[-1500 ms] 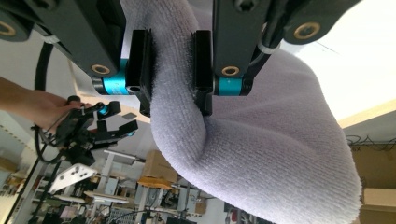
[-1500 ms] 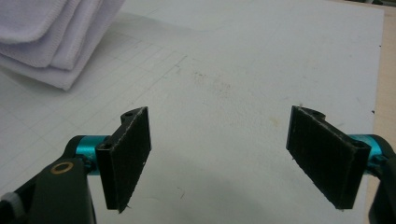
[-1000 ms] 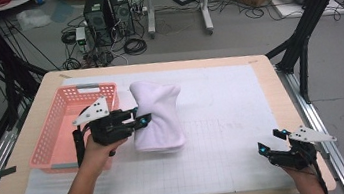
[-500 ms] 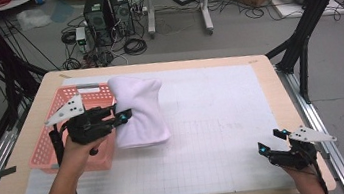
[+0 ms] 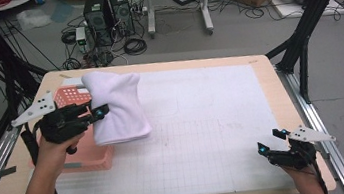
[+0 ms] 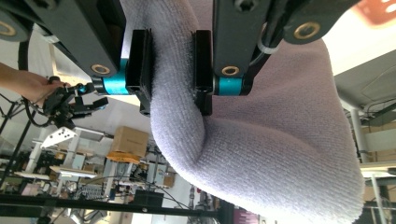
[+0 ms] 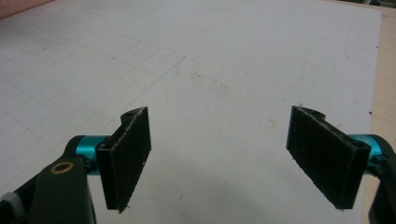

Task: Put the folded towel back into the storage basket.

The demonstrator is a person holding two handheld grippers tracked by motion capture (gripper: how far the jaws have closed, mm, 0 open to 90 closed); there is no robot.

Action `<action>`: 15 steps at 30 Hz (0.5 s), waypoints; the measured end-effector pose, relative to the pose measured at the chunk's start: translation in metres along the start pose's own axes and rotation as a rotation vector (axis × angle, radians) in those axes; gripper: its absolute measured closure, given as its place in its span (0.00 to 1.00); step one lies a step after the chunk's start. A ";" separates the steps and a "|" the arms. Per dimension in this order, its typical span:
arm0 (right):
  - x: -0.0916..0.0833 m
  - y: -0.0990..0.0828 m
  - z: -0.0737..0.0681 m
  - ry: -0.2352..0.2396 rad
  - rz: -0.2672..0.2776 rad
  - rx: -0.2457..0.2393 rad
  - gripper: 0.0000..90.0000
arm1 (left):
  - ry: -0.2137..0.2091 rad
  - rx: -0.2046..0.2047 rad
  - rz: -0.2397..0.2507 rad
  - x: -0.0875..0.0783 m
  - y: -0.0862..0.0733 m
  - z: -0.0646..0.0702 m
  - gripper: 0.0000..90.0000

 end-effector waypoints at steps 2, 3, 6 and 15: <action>0.000 0.000 -0.001 0.000 -0.006 0.006 0.23 | 0.005 -0.001 0.001 -0.007 0.003 -0.003 0.83; 0.000 0.000 0.000 0.000 -0.006 0.002 0.23 | 0.009 -0.001 0.002 -0.010 0.005 -0.004 0.83; 0.000 0.000 -0.001 -0.001 -0.002 0.002 0.23 | 0.015 0.003 0.002 -0.017 0.008 -0.007 0.83; 0.002 0.001 -0.003 -0.005 -0.009 -0.006 0.23 | 0.055 0.005 0.018 -0.051 0.015 -0.017 0.83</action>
Point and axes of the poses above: each handheld gripper's, and its own axes: x roughly forward along the jaws, y roughly out of its top, z roughly to its right, the point moved 4 cm from there along x, roughly forward along the jaws, and after that the axes turned 11 degrees about -y, right-handed, at the moved point
